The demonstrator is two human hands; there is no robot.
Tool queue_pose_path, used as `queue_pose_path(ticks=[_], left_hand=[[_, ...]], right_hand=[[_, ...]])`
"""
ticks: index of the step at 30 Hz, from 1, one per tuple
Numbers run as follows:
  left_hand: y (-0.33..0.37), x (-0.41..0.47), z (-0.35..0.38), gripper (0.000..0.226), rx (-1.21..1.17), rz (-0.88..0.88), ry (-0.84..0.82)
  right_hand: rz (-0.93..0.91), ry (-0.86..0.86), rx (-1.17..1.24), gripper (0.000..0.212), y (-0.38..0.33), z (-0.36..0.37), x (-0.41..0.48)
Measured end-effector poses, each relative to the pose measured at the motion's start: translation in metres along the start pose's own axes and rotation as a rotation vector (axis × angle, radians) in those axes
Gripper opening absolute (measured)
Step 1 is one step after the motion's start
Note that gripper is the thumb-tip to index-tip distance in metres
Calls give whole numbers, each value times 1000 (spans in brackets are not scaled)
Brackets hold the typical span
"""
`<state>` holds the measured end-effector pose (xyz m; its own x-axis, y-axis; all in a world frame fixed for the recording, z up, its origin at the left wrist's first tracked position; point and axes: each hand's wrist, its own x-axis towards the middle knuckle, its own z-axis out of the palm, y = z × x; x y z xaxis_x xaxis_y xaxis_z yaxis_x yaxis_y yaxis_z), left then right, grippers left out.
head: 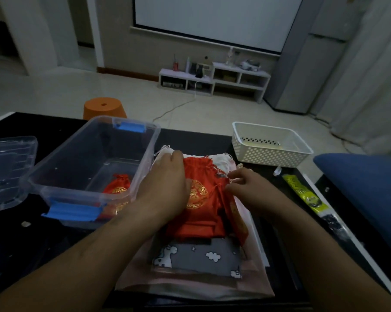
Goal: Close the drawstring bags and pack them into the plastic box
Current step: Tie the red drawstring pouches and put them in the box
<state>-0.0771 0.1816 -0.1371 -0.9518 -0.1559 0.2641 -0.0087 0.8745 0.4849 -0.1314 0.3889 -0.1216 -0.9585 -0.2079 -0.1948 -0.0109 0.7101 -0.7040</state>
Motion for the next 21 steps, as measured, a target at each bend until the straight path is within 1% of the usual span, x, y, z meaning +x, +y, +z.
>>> queue_pose_path(ticks=[1, 2, 4, 5, 6, 8, 10, 12, 13, 14, 17, 19, 21], left_hand=[[2, -1, -1, 42, 12, 36, 40], [5, -2, -3, 40, 9, 67, 71], [13, -4, -5, 28, -45, 102, 60], [17, -6, -3, 23, -78, 104, 11], [20, -8, 0, 22, -92, 102, -54], [25, -13, 7, 27, -38, 125, -172], [28, -13, 15, 27, 16, 153, -200], [30, -11, 17, 25, -8, 147, -206], [30, -10, 18, 24, -34, 141, -211], [30, -9, 19, 23, -62, 137, -216], [31, -10, 17, 23, -176, 117, -227], [35, -10, 11, 22, -325, 89, -200], [44, -10, -1, 22, -532, 12, -145]], right_hand=[[23, -16, 20, 42, 3, 0, 2], [40, -23, 16, 47, 6, 1, 4], [69, -49, -4, 46, 9, 1, 2], [92, -69, -3, 46, 10, 1, 0], [114, -89, 3, 55, 10, 1, 0], [157, -106, 19, 59, 12, 2, 3], [149, -59, -37, 44, 13, 1, 4], [124, -3, -75, 27, 15, -2, 6], [112, 1, -49, 19, 15, -3, 3], [108, -14, 7, 15, 16, -5, 1], [115, -51, 165, 13, 17, -10, -9], [80, -22, 323, 12, 12, -15, -13], [67, -39, 549, 13, 5, -19, -16]])
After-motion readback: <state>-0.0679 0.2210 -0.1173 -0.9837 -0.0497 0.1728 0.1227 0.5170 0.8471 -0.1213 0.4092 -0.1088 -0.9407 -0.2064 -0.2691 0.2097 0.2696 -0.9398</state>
